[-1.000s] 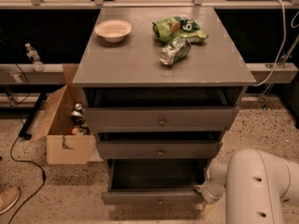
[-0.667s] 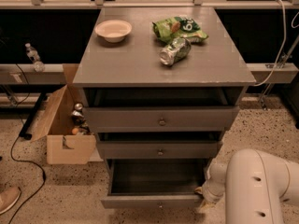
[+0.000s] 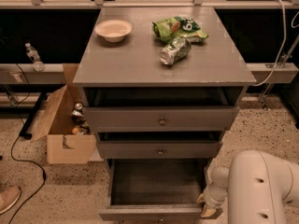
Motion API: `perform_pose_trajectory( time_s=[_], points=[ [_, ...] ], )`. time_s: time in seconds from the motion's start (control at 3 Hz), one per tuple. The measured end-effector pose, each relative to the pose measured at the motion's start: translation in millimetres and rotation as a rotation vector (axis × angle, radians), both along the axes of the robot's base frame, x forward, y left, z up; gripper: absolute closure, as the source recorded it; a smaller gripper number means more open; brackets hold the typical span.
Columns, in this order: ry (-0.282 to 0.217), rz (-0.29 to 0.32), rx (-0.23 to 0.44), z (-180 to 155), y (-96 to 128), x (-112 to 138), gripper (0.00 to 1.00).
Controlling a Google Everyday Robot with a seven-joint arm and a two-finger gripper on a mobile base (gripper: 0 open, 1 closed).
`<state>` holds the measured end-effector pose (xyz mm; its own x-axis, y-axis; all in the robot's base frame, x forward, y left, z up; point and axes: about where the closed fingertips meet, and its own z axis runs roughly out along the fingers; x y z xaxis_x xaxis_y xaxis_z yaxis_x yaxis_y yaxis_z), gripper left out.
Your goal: Open bottom drawer
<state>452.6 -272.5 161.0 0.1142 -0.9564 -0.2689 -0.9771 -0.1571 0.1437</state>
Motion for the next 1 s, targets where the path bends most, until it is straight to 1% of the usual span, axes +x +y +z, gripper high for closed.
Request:
perform_pose_trajectory(
  time_s=[0.33, 0.67, 1.0],
  points=[
    [0.01, -0.008, 0.012, -3, 4, -9, 1.0],
    [0.013, -0.012, 0.015, -1, 4, -12, 1.0],
    [0.022, -0.032, 0.024, -4, 1, -22, 1.0]
  ],
)
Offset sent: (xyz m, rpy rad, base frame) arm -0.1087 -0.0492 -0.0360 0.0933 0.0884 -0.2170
